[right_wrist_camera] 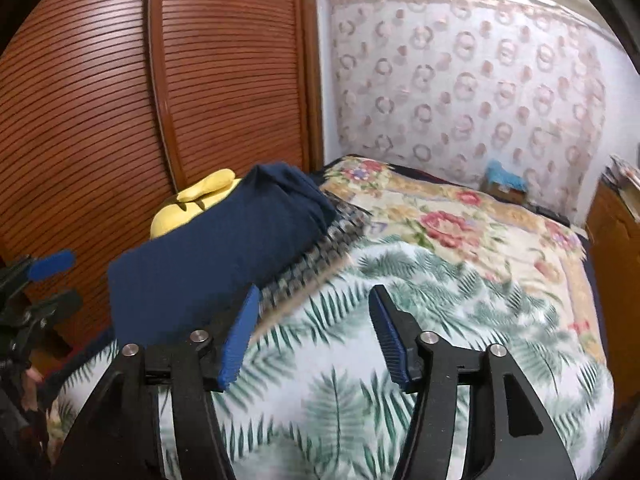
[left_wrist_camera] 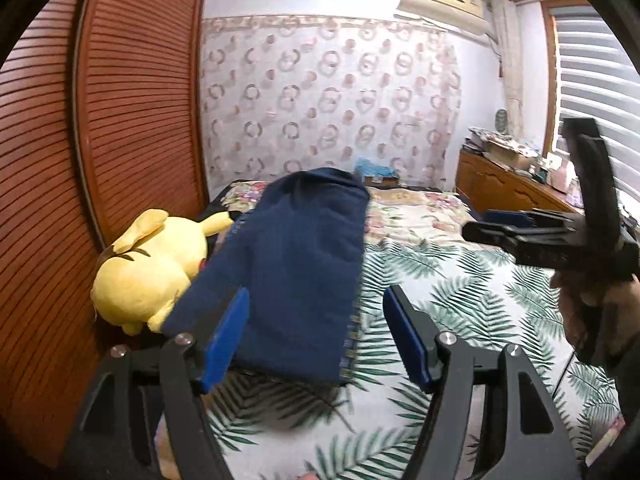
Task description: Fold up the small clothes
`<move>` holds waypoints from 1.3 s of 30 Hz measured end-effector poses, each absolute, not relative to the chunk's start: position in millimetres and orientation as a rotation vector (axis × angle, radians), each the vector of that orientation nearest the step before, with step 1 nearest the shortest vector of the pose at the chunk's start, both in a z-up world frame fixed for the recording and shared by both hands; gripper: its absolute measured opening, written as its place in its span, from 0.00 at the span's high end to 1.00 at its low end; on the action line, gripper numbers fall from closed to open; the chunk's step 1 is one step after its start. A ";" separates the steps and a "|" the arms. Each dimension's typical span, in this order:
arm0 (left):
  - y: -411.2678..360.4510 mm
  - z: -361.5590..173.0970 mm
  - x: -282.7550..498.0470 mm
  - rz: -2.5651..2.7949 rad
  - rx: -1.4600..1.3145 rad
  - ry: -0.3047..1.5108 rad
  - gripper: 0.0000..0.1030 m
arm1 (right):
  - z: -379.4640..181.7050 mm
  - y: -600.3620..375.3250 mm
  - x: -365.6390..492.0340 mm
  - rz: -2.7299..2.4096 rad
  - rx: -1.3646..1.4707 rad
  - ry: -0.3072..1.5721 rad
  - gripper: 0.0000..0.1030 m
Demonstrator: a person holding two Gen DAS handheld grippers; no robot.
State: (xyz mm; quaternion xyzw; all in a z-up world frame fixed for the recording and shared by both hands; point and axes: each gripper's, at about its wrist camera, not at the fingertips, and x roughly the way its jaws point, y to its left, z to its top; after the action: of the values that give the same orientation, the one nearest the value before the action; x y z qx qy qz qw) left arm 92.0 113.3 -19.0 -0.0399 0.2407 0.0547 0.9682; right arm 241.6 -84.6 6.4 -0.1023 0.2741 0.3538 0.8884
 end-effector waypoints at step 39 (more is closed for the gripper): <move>-19.8 48.8 55.1 -0.022 -0.032 0.422 0.33 | 63.4 -270.8 96.4 0.382 -0.016 0.381 0.25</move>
State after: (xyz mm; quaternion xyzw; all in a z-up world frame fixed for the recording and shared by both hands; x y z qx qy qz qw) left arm 55.1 -19.8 48.8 -0.0159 0.2093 -0.0111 0.9777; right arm 96.4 -270.8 63.4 -0.0078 0.1882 0.1887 0.9638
